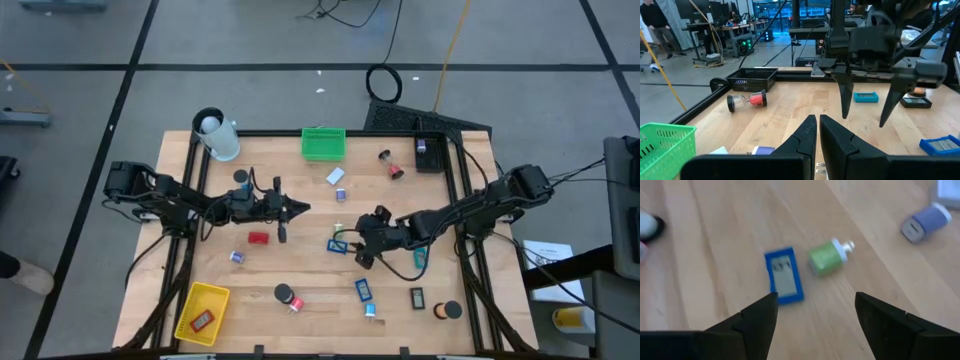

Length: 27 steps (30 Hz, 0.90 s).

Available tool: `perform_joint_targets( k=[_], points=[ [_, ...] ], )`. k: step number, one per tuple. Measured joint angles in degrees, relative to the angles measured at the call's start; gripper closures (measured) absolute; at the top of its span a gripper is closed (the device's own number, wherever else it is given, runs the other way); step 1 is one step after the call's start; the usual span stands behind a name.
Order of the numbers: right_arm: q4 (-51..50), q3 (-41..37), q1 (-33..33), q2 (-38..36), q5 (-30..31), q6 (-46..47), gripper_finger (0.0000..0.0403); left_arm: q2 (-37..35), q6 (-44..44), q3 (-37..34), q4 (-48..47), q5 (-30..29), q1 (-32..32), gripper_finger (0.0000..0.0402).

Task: Pick & Place Office items
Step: Put the yellow hourglass into the green basket

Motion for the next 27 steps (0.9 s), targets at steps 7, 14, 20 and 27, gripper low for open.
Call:
perform_joint_targets(
  k=[7,14,20,27],
  points=[
    [-0.2,0.0,0.2,0.4,0.9,-0.8,0.0144,0.0,0.0,0.0,0.0,0.0,0.0,0.0371],
    [4.9,0.0,-1.2,2.7,-0.4,-3.6,0.0145,0.0,0.0,0.0,0.0,0.0,0.0,0.0371],
    [1.3,3.2,-1.4,2.9,-1.3,-5.1,0.0145,0.0,-0.1,0.0,0.0,0.0,0.0,0.0371],
    [-2.2,5.3,-1.4,2.9,-0.1,-0.6,0.0144,0.0,0.0,0.0,-0.1,-0.5,0.0,0.0371]
  ],
)
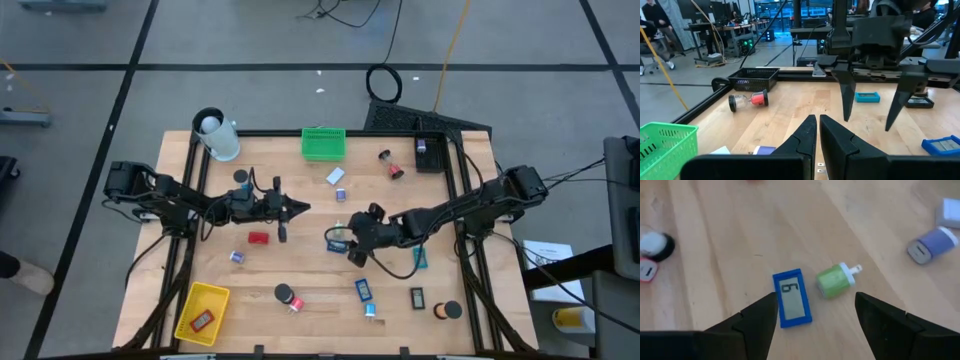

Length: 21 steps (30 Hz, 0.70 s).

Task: Pick & Place Office items
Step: Put the yellow hourglass into the green basket

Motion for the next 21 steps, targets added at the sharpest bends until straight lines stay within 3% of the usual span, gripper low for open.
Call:
perform_joint_targets(
  k=[6,15,21],
  points=[
    [-0.3,0.0,0.9,0.3,0.4,0.9,0.0129,0.0,0.0,0.0,-0.4,-0.1,0.0,0.0371],
    [4.5,0.0,0.8,8.3,-4.6,-3.1,0.0088,0.0,0.0,0.0,-0.5,-0.1,0.0,0.0371],
    [5.7,0.0,1.1,10.0,-4.4,-4.9,0.0094,0.0,0.0,0.0,-0.9,-0.6,0.0,0.0371]
  ],
)
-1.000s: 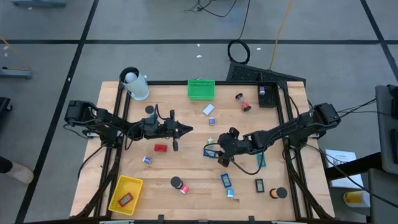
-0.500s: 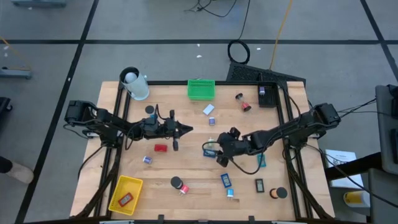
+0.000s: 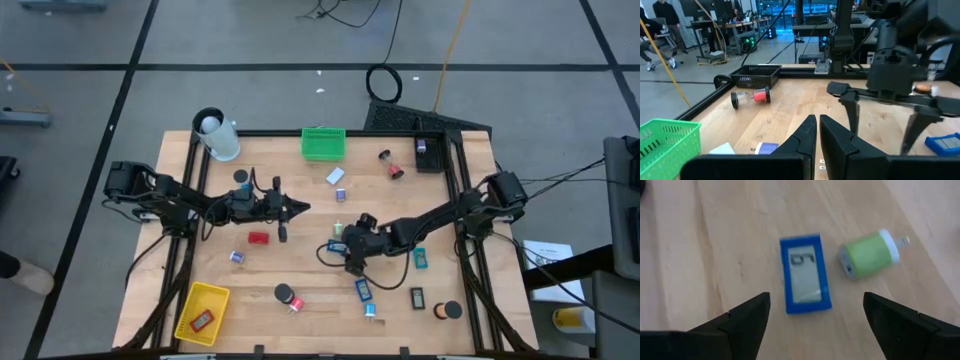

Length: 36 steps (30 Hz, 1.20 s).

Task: Pick & Place Office items
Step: Put the yellow hourglass into the green basket

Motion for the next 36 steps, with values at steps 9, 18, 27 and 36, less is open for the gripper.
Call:
perform_joint_targets(
  k=[9,18,27,36],
  points=[
    [2.5,-0.1,0.5,2.4,-1.7,-2.2,0.0116,0.0,0.0,0.0,0.0,0.0,0.0,0.0371],
    [3.6,0.0,0.5,4.1,-2.2,-1.9,0.0134,0.0,-0.1,0.0,0.1,0.0,0.0,0.0371],
    [3.5,0.0,0.5,4.1,-3.1,-1.1,0.0209,0.0,-0.2,0.0,0.2,0.0,0.0,0.0371],
    [-0.8,0.0,0.5,1.2,-3.0,0.7,0.0210,0.0,-0.3,0.0,0.2,0.0,0.0,0.0371]
  ],
)
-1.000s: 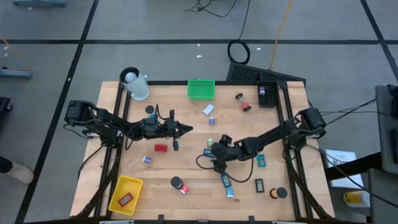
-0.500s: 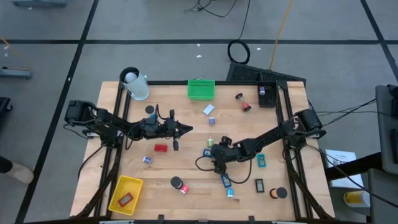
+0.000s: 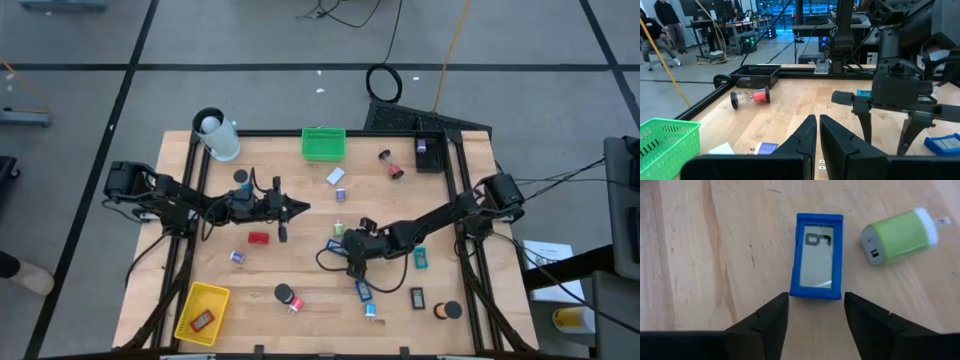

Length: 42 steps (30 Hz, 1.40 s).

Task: Pick & Place Office items
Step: Put the yellow hourglass into the green basket

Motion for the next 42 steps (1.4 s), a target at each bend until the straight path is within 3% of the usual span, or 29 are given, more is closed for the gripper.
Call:
perform_joint_targets(
  k=[8,13,17,25,28,35,42],
  points=[
    [-5.9,0.0,0.0,-6.8,0.2,0.9,0.0159,0.0,-0.1,0.0,0.0,0.0,0.0,0.0371],
    [-14.5,0.0,0.6,-13.5,-0.3,5.3,0.0158,0.0,-0.1,0.0,0.1,0.0,0.0,0.0371],
    [-25.3,2.2,1.6,-18.2,-4.9,14.0,0.0205,0.0,-0.1,0.0,0.3,0.0,0.0,0.0371],
    [-51.2,14.5,8.2,-19.4,-7.7,29.5,0.0367,0.0,-0.1,0.0,0.3,0.0,0.0,0.0371],
    [-57.5,18.3,11.0,-19.4,-9.0,37.6,0.0394,0.0,-0.1,0.0,0.4,0.0,0.0,0.0371],
    [-67.3,21.0,20.8,-19.3,-16.2,62.1,0.0390,0.0,-0.1,0.0,0.4,0.0,0.0,0.0371],
    [-67.4,21.0,28.9,-19.3,-22.6,83.2,0.0342,0.0,-0.1,0.0,0.4,0.0,0.0,0.0371]
  ],
)
